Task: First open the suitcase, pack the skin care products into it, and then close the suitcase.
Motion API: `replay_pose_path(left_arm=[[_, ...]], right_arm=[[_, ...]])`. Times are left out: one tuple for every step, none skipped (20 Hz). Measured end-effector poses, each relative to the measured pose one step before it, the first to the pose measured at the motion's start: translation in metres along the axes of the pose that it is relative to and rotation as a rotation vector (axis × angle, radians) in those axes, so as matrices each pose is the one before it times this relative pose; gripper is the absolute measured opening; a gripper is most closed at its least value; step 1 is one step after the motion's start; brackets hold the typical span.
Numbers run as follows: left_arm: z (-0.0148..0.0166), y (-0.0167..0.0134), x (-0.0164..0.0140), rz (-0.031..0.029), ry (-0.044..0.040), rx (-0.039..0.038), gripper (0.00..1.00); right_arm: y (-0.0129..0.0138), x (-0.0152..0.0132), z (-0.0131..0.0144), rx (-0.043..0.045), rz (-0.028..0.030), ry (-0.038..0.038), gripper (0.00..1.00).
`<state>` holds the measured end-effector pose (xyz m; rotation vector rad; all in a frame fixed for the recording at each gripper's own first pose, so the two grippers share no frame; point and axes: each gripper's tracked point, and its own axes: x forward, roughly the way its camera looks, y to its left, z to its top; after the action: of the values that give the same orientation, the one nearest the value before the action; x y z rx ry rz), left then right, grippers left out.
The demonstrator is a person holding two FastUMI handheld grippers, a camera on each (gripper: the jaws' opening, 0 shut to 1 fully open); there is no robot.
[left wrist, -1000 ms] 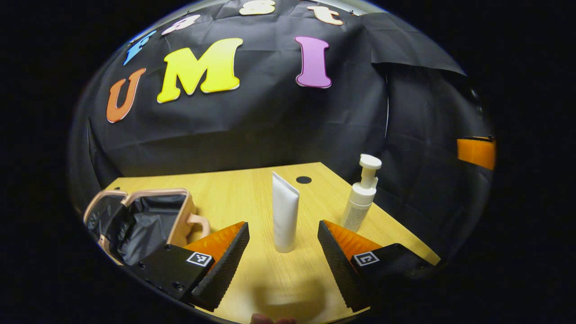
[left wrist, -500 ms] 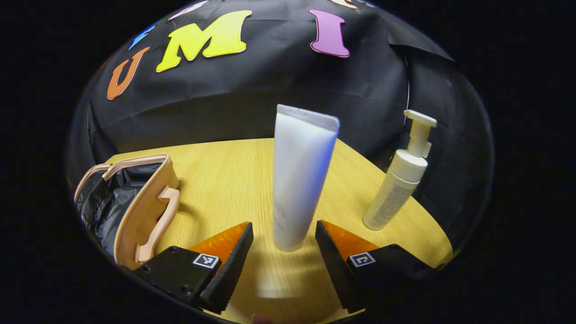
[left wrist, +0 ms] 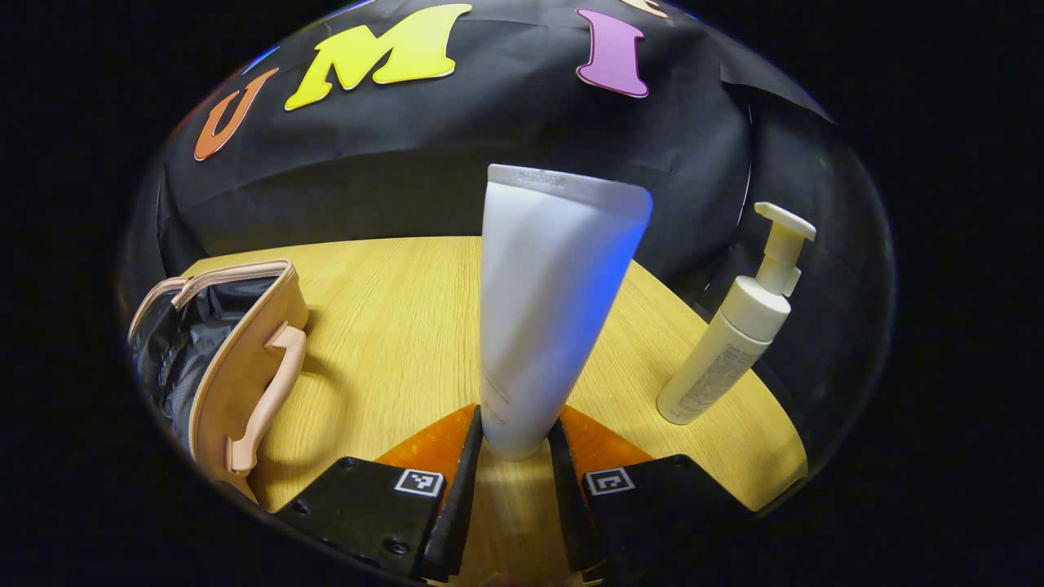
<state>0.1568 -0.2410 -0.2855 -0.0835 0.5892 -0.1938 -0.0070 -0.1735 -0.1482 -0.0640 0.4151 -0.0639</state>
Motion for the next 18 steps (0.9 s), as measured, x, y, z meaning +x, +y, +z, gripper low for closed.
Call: replay_pose_path(left_arm=[[0.00014,0.0017,-0.00346,-0.00265,0.00207,-0.00368,0.48],[0.00245,0.00163,-0.00348,-0.00403,-0.00454,-0.00355,0.48],[0.00331,0.00118,-0.00454,-0.00419,-0.00724,-0.00046,0.48],[0.00336,0.00102,-0.00506,-0.00544,-0.00525,0.0043,0.47],[0.00376,0.0002,-0.00601,-0.01227,-0.00686,0.00664,0.46],[0.00547,-0.00008,-0.00688,-0.0115,-0.00966,0.00887,0.45],[0.00456,-0.00137,-0.00808,-0.0157,-0.00582,0.00705,0.53],[0.00474,-0.00087,-0.00958,-0.01118,-0.00339,0.00693,0.52],[0.00581,-0.00113,-0.01072,-0.01084,-0.00487,0.00186,0.44],[0.00489,-0.00222,-0.01297,-0.0096,-0.0047,0.00364,0.44],[0.00651,0.0006,-0.01346,-0.00141,-0.01051,0.00289,0.44],[0.00555,0.00034,-0.01304,-0.00303,-0.0055,0.00299,0.44],[0.00598,0.00249,-0.01389,0.004,-0.00794,0.00184,0.43],[0.00436,0.00303,-0.01321,0.00406,-0.00421,-0.0007,0.44],[0.00416,0.00427,-0.01203,0.00753,-0.00263,-0.00417,0.44],[0.00299,0.00543,-0.01084,0.00946,-0.0021,-0.00715,0.44],[0.00308,0.00579,-0.00985,0.01,0.00159,-0.01194,0.44],[0.00108,0.0065,-0.00936,0.0153,0.00085,-0.00962,0.44]], right_arm=[[0.0014,0.00196,-0.0035,-0.00149,0.0061,0.00457,0.8],[0.00373,0.0014,-0.00391,0.00162,0.01226,0.00734,0.8],[0.00457,0.00243,-0.00591,0.00114,0.01522,0.01146,0.8],[0.00499,0.00253,-0.00573,0.00036,0.01712,0.01223,0.8],[0.00693,0.00472,-0.00612,0.0013,0.02476,0.01126,0.8],[0.00873,0.00516,-0.00729,0.00172,0.02846,0.01576,0.8],[0.00685,0.00695,-0.00724,0.00373,0.02457,0.0142,0.8],[0.00704,0.00839,-0.00652,0.00667,0.02007,0.01351,0.8],[0.00693,0.00979,-0.00748,0.00818,0.02127,0.01304,0.8],[0.00626,0.011,-0.00563,0.0084,0.01533,0.01182,0.8],[0.00299,0.0125,-0.00588,0.0091,0.00967,0.01397,0.8],[0.00328,0.01257,-0.00236,0.00962,0.00845,0.00843,0.8],[0.00432,0.01299,-0.00118,0.00833,0.00933,0.00416,0.8],[0.00295,0.0128,0.00101,0.00649,0.00924,0.00452,0.8],[0.00317,0.01256,-0.00105,0.0083,0.01004,0.0067,0.8],[0.00179,0.01172,-0.0009,0.00799,0.00622,0.0073,0.8],[0.00094,0.00974,-0.00148,0.01129,0.00267,0.00888,0.8],[-0.00103,0.0082,-0.00116,0.0145,-0.00396,0.0086,0.8]])
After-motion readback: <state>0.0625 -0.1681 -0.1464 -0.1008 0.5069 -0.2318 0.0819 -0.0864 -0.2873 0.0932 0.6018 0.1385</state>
